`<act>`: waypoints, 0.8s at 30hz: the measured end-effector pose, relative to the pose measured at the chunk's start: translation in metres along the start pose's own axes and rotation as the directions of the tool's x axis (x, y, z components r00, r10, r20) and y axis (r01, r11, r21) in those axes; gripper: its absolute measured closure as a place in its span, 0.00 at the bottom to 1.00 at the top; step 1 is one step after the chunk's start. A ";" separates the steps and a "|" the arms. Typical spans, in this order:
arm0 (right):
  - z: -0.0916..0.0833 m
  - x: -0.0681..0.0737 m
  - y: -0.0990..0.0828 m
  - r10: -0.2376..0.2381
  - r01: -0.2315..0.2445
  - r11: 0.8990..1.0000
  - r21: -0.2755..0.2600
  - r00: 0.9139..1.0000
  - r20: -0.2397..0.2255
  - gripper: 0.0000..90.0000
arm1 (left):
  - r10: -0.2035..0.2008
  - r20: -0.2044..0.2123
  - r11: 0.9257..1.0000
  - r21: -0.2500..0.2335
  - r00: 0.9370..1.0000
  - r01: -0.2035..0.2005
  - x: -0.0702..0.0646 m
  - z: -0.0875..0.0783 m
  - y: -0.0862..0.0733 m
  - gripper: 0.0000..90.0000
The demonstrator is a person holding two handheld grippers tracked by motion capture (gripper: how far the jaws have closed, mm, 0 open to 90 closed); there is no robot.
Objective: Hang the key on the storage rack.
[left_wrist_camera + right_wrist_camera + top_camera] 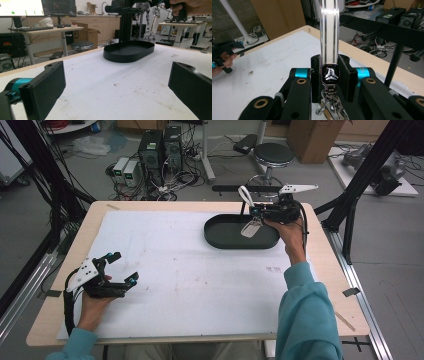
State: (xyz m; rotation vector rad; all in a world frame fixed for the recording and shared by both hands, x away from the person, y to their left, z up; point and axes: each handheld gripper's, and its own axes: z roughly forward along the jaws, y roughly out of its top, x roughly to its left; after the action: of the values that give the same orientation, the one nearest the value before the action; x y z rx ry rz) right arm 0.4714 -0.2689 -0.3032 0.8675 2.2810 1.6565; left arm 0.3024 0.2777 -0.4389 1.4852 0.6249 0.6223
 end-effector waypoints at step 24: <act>-0.008 -0.040 -0.020 0.083 -0.082 0.996 -0.017 0.996 0.044 0.83 | -0.028 -0.015 0.999 0.022 1.000 0.028 0.002 0.001 -0.017 0.02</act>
State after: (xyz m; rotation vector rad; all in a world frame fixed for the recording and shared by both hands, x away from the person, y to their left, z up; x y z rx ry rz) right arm 0.4937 -0.3018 -0.3255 0.9982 2.2279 1.6682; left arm 0.3047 0.2780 -0.4557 1.4913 0.6649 0.6070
